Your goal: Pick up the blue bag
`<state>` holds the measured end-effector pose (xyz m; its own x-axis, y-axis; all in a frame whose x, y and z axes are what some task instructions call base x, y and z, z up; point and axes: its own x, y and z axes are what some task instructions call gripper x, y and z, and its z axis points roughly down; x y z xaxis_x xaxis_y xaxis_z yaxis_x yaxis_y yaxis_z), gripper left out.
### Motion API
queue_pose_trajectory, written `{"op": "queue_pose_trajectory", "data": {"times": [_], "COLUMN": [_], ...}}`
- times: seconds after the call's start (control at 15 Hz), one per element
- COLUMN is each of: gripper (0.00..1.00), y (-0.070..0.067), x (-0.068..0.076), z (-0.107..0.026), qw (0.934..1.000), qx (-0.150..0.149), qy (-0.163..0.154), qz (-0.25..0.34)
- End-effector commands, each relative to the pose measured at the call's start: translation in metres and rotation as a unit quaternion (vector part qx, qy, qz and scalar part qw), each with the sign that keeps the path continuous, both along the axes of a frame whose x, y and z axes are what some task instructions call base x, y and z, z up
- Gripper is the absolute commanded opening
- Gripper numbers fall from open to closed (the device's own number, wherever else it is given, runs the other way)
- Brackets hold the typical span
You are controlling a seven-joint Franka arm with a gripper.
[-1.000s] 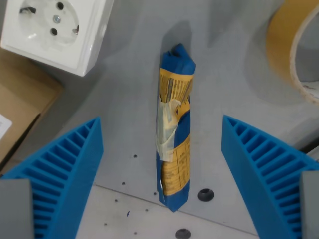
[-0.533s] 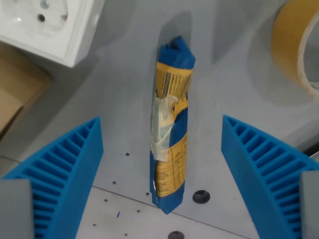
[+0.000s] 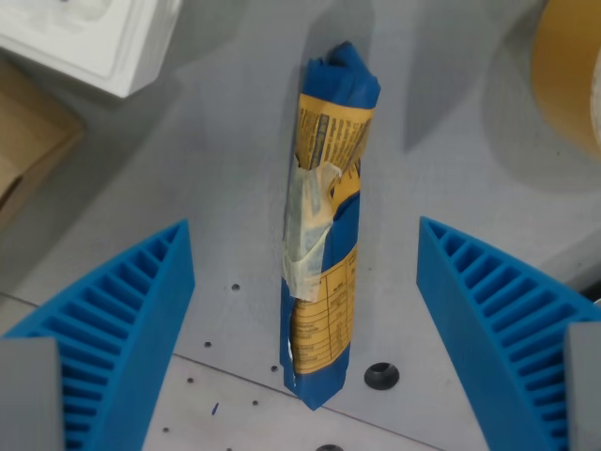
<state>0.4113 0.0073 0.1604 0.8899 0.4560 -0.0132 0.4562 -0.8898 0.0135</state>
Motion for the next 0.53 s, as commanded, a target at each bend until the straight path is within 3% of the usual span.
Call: {"op": "queue_pose_trajectory", "data": {"times": [0.07, 0.53], "gripper": [1.00, 1.00], "y": [-0.0032, -0.0059], "x": [-0.0008, -0.0014], "z": [-0.0064, -0.0093], "qw": [0.9987, 0.9988], "qx": [-0.006, -0.007], "qy": [-0.046, -0.044], "qz": [0.020, 0.018]}}
